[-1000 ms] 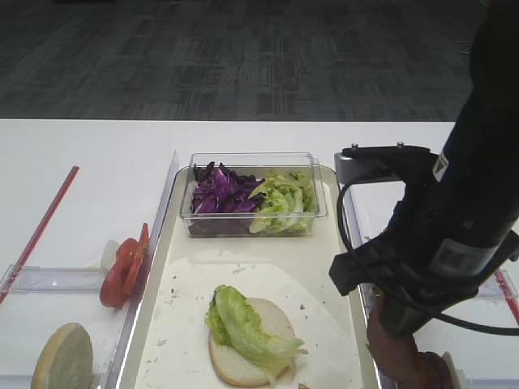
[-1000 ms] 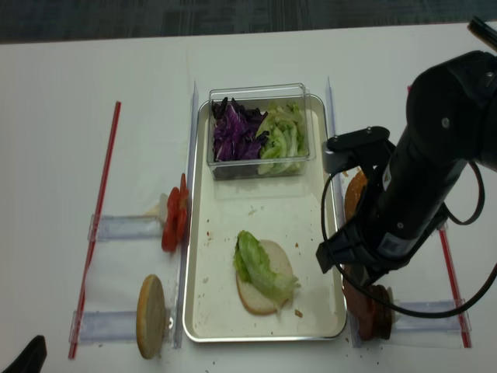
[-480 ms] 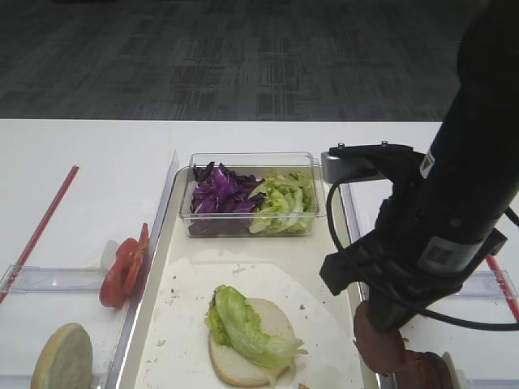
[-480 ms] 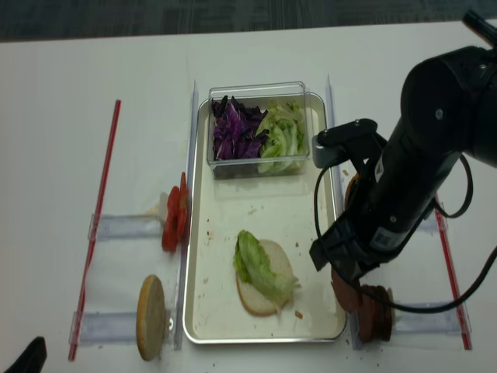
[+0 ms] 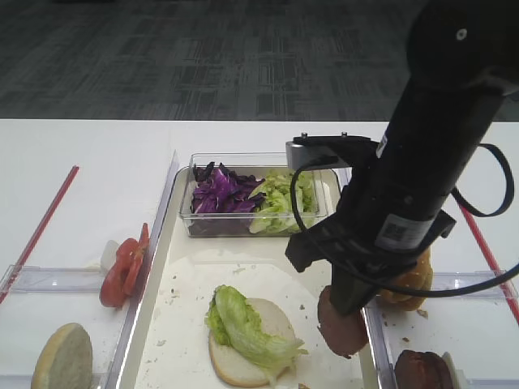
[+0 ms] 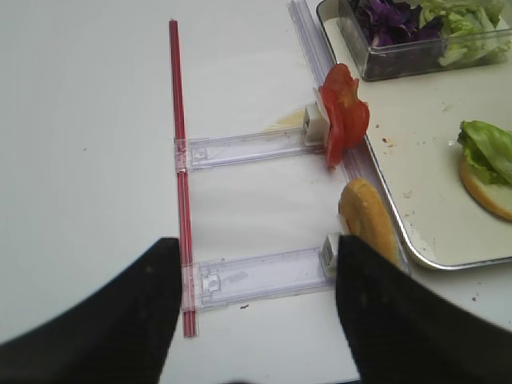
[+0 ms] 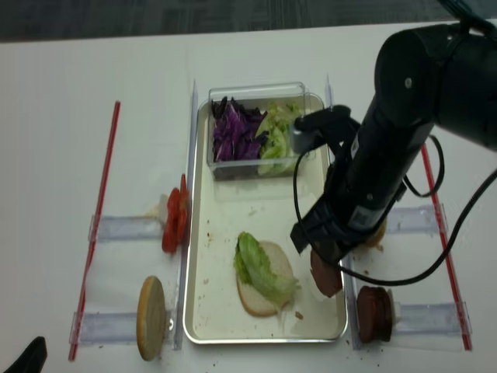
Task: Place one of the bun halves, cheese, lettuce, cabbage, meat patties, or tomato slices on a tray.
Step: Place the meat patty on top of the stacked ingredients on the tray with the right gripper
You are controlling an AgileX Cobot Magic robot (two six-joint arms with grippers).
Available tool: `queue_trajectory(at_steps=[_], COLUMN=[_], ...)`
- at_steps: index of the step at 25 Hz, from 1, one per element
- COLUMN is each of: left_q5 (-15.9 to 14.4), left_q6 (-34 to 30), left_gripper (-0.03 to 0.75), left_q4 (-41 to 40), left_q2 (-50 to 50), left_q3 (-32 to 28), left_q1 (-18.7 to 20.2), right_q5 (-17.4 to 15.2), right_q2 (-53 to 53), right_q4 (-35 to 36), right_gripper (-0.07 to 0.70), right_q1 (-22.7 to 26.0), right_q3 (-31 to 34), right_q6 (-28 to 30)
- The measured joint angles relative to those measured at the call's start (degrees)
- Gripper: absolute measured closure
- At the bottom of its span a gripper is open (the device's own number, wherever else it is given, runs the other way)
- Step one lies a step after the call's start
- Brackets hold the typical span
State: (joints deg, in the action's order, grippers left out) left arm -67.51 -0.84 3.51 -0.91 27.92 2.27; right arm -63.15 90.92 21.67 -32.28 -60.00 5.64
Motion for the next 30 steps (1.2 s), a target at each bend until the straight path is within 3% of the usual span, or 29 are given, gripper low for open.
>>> queue_trajectory(at_steps=[8, 15, 24, 30], left_q5=[0.00, 0.00, 0.00, 0.00], left_q6=[0.00, 0.00, 0.00, 0.00], left_gripper=[0.286, 0.286, 0.286, 0.286], left_q4=[0.00, 0.00, 0.00, 0.00], left_q2=[0.00, 0.00, 0.00, 0.00], left_q3=[0.00, 0.00, 0.00, 0.00], left_q1=[0.00, 0.00, 0.00, 0.00], right_q5=[-0.34, -2.46, -4.70, -4.75], right_q2=[4.31, 7.18, 12.41, 17.02], right_q4=[5.84, 18.86, 27.73, 31.02], right_gripper=[0.566, 0.566, 0.567, 0.567], right_q1=[0.84, 6.96, 8.29, 8.29], right_q3=[-2.56, -2.80, -4.13, -6.27], right_q6=[6.88, 20.17, 30.83, 33.76])
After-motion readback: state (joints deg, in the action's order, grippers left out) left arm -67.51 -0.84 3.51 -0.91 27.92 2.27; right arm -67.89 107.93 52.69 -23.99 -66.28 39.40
